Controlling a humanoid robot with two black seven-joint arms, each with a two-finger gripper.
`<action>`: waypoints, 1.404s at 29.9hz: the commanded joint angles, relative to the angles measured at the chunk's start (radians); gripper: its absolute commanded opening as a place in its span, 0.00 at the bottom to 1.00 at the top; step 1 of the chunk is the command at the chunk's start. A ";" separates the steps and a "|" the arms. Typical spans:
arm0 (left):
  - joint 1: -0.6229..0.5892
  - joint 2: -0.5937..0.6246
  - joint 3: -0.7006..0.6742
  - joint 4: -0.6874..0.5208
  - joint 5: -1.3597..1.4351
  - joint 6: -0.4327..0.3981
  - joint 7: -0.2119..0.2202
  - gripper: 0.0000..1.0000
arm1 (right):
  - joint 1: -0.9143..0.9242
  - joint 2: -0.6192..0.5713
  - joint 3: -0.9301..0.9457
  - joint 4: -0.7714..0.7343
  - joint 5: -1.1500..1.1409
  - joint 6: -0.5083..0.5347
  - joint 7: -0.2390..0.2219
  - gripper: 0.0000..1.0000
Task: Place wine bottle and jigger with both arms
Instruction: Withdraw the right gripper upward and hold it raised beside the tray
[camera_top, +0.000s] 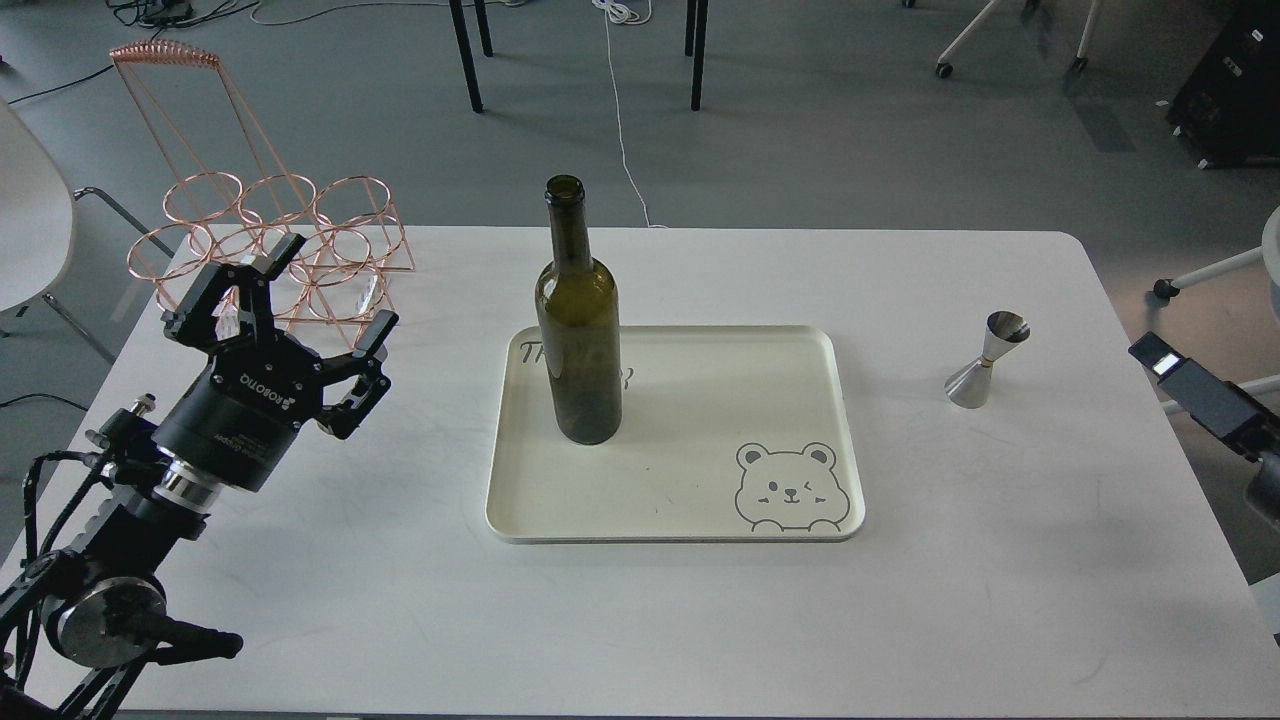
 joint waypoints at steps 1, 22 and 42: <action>0.000 0.002 0.000 0.000 0.000 0.000 0.000 0.99 | 0.013 -0.043 0.071 0.028 0.160 0.000 0.000 0.96; 0.000 -0.004 -0.003 0.000 0.000 0.000 -0.002 0.99 | 0.338 0.084 0.215 0.002 0.901 0.527 0.000 0.96; -0.002 -0.022 -0.001 -0.001 0.043 0.000 -0.003 0.99 | 0.573 0.764 0.042 -0.393 0.920 0.412 0.000 0.98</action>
